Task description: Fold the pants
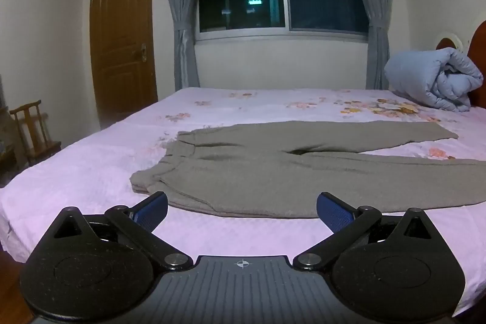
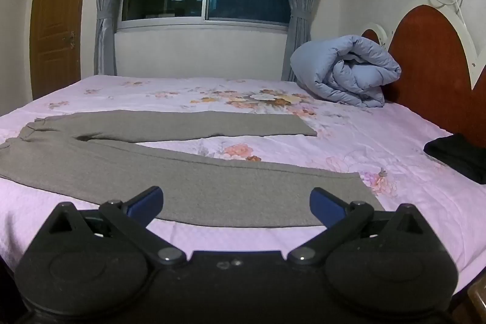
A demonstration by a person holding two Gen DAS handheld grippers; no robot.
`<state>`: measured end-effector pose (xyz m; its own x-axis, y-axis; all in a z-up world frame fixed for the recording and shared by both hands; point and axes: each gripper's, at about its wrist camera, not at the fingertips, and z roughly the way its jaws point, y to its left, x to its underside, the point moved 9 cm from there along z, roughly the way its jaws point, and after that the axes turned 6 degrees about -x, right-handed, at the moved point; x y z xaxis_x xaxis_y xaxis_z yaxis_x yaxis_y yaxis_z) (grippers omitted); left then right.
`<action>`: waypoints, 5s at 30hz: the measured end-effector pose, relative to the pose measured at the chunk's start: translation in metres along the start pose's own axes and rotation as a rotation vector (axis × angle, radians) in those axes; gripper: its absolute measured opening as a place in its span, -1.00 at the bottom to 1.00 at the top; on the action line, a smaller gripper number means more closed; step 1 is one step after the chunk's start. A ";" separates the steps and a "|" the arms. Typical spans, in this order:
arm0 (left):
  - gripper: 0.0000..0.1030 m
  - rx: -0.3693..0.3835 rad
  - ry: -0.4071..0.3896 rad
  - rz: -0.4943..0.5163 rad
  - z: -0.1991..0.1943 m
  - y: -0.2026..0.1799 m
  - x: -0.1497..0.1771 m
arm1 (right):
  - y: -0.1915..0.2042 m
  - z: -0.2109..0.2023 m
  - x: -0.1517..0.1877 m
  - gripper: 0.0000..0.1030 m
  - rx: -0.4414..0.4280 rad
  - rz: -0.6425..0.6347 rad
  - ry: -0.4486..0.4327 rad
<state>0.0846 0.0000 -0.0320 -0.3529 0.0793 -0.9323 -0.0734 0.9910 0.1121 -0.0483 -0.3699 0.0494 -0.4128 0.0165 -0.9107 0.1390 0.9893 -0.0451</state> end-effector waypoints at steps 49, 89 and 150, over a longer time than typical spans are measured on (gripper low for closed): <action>1.00 -0.001 -0.007 -0.007 -0.001 -0.004 -0.001 | 0.002 0.000 0.000 0.89 -0.001 0.003 0.003; 1.00 -0.022 0.006 -0.024 0.002 0.006 0.001 | 0.002 -0.002 -0.001 0.89 -0.003 0.006 0.006; 0.02 0.354 0.402 -0.273 0.503 0.088 -0.082 | 0.083 0.310 -0.115 0.88 -0.096 0.008 0.081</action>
<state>0.5763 0.1352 -0.1183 -0.6950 -0.1616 -0.7006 0.0796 0.9511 -0.2983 0.2901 -0.3352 0.0231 -0.4839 0.0326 -0.8745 0.0576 0.9983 0.0054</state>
